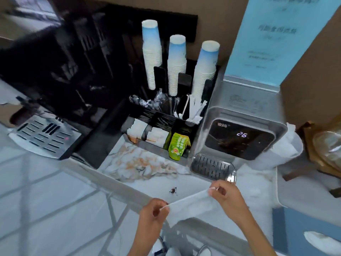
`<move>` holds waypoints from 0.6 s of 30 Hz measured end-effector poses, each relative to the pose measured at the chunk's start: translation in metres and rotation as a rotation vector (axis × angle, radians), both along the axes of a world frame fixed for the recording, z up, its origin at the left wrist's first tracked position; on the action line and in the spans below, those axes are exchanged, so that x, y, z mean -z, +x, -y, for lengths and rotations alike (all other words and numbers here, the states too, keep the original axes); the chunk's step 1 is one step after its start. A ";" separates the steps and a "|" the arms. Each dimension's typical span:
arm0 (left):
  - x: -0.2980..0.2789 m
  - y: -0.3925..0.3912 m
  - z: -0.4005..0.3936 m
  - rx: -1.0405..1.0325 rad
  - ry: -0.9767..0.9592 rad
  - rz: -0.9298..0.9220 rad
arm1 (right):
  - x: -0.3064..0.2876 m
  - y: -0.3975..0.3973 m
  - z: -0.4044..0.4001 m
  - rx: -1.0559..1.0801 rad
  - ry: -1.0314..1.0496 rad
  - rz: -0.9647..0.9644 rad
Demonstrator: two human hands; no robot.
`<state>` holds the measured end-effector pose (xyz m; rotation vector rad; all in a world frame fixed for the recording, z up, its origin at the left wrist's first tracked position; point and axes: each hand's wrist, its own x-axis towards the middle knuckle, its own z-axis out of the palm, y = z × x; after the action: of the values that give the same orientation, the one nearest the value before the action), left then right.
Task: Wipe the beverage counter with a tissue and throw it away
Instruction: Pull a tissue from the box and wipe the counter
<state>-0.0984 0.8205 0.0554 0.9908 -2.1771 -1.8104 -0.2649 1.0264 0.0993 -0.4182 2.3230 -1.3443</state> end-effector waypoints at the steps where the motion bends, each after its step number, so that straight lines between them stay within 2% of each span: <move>1: 0.006 0.006 0.002 -0.007 -0.003 0.023 | 0.004 0.000 0.008 -0.019 0.039 0.001; 8: 0.032 0.021 0.007 -0.247 0.064 0.161 | 0.035 -0.024 0.065 -0.274 0.272 -0.067; 14: 0.049 0.020 -0.005 -0.527 0.149 0.261 | 0.065 -0.042 0.115 -0.499 0.356 -0.110; 18: 0.060 0.016 -0.021 -0.664 0.145 0.297 | 0.073 -0.045 0.134 -0.576 0.350 -0.229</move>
<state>-0.0820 0.8415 -0.0043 1.8404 -1.5533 -1.5710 -0.3099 0.8922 0.0260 -1.0664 2.2888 -0.6314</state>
